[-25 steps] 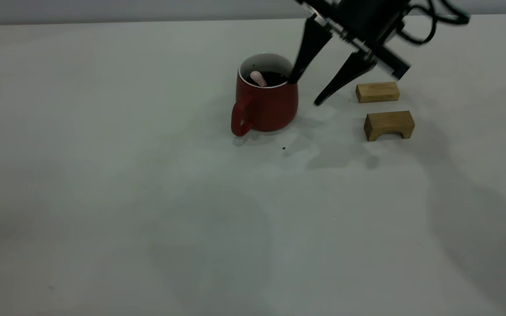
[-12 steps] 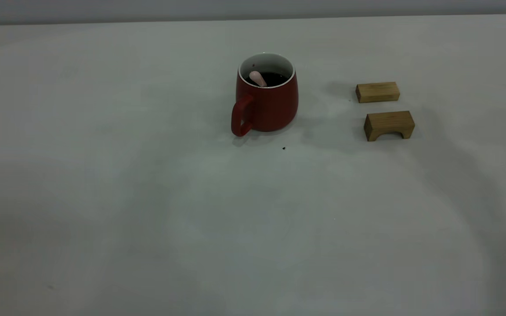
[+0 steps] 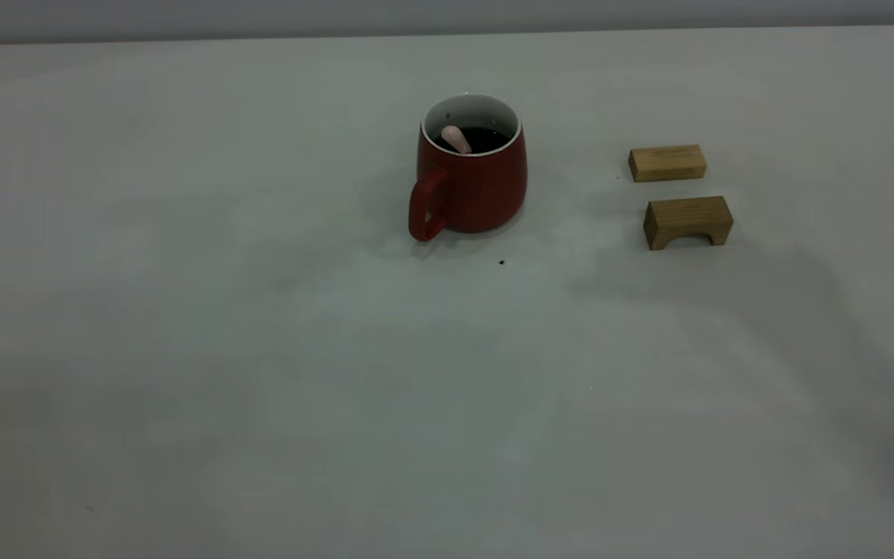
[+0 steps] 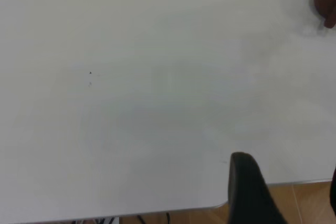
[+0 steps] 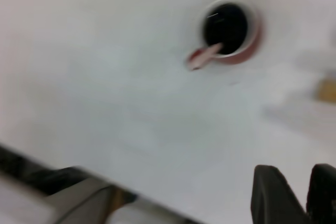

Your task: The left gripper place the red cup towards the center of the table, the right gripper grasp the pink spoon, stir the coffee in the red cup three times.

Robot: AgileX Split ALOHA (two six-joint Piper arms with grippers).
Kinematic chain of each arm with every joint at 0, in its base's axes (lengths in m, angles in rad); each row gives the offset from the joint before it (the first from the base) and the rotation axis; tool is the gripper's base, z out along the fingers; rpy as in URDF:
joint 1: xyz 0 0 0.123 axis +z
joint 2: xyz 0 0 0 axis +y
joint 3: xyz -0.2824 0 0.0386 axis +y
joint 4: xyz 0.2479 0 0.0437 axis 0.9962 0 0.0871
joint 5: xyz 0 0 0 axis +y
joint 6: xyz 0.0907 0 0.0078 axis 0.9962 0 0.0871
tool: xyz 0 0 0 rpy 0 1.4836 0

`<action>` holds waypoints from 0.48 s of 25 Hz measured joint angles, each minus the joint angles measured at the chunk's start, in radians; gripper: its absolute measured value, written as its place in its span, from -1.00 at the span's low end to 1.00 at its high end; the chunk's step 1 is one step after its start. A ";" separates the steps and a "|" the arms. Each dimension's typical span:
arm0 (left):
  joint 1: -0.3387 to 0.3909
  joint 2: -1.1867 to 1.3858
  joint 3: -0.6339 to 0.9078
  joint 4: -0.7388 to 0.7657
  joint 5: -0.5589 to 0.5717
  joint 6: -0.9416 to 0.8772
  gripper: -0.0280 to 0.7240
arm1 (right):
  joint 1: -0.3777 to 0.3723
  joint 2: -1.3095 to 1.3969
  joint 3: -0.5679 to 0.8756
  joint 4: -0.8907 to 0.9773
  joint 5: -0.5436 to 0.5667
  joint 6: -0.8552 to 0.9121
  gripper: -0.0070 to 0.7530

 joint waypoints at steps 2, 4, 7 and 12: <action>0.000 0.000 0.000 0.000 0.000 0.000 0.26 | 0.000 -0.040 0.006 -0.086 0.001 0.000 -0.44; 0.000 0.000 0.000 0.000 0.000 0.000 0.26 | 0.000 -0.079 0.039 -0.155 0.001 0.000 -0.43; 0.000 0.000 0.000 0.000 0.000 0.000 0.26 | 0.000 -0.190 0.153 -0.261 0.001 0.000 -0.43; 0.000 0.000 0.000 0.000 0.000 0.000 0.26 | 0.000 -0.462 0.410 -0.382 0.001 0.000 -0.41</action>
